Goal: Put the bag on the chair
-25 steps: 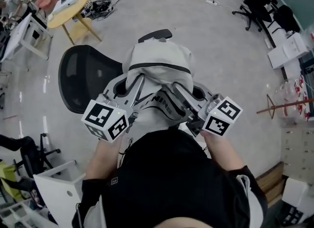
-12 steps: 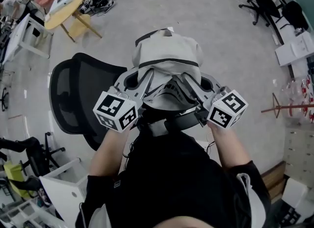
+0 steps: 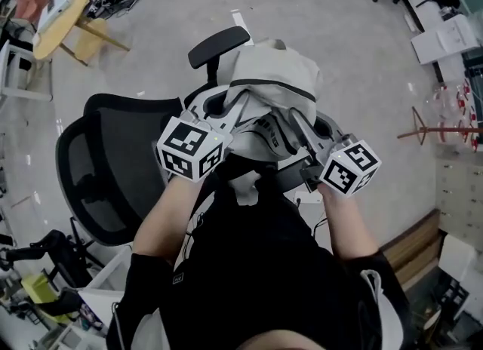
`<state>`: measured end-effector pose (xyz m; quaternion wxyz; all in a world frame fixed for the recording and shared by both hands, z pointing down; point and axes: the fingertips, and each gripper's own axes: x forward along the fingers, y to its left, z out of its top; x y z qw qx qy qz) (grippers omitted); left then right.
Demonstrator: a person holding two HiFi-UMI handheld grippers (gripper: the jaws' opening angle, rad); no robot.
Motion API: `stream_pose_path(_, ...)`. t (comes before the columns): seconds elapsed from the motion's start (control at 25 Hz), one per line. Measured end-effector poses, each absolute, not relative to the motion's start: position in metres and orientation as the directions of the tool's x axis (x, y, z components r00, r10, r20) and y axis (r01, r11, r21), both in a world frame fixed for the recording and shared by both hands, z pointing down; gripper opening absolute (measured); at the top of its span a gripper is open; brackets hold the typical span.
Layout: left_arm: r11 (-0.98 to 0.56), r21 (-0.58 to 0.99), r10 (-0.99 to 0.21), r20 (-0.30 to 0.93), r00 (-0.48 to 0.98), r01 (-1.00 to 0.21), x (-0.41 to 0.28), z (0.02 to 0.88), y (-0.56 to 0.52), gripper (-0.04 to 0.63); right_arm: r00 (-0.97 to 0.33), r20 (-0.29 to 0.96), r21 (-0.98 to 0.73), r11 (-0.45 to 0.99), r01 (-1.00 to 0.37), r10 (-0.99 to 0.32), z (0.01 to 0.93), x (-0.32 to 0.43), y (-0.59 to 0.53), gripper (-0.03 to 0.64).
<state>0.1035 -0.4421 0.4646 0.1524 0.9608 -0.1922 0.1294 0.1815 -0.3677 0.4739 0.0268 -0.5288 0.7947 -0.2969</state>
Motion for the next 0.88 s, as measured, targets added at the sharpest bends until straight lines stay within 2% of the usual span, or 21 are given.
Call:
stream_pose_path(0.32, -0.887, 0.249, -0.304, 0.319, 0.898, -0.389, 0.133, 0.489, -0.482, 0.049, -0.404, 0.274, -0.531, 0.213, -0.82, -0.873, 0.5, 0.2, -0.396, 0.039)
stream_pose_path(0.52, -0.875, 0.252, -0.323, 0.331, 0.887, -0.413, 0.114, 0.508, -0.495, 0.06, -0.479, 0.309, -0.544, 0.261, -0.798, -0.822, 0.518, 0.159, -0.394, 0.04)
stream_pose_path(0.64, -0.84, 0.279, -0.329, 0.418, 0.847, -0.465, 0.085, 0.547, -0.492, 0.086, -0.529, 0.395, -0.576, 0.247, -0.78, -0.751, 0.556, 0.124, -0.381, 0.041)
stream_pose_path(0.8, -0.743, 0.265, -0.336, 0.647, 0.685, -0.615, 0.027, 0.63, -0.479, 0.091, -0.603, 0.524, -0.666, 0.153, -0.731, -0.601, 0.629, 0.083, -0.357, 0.041)
stream_pose_path(0.88, -0.664, 0.317, -0.343, 0.676, 0.652, -0.678, -0.003, 0.654, -0.469, 0.084, -0.67, 0.525, -0.724, 0.138, -0.675, -0.525, 0.649, 0.051, -0.341, 0.041)
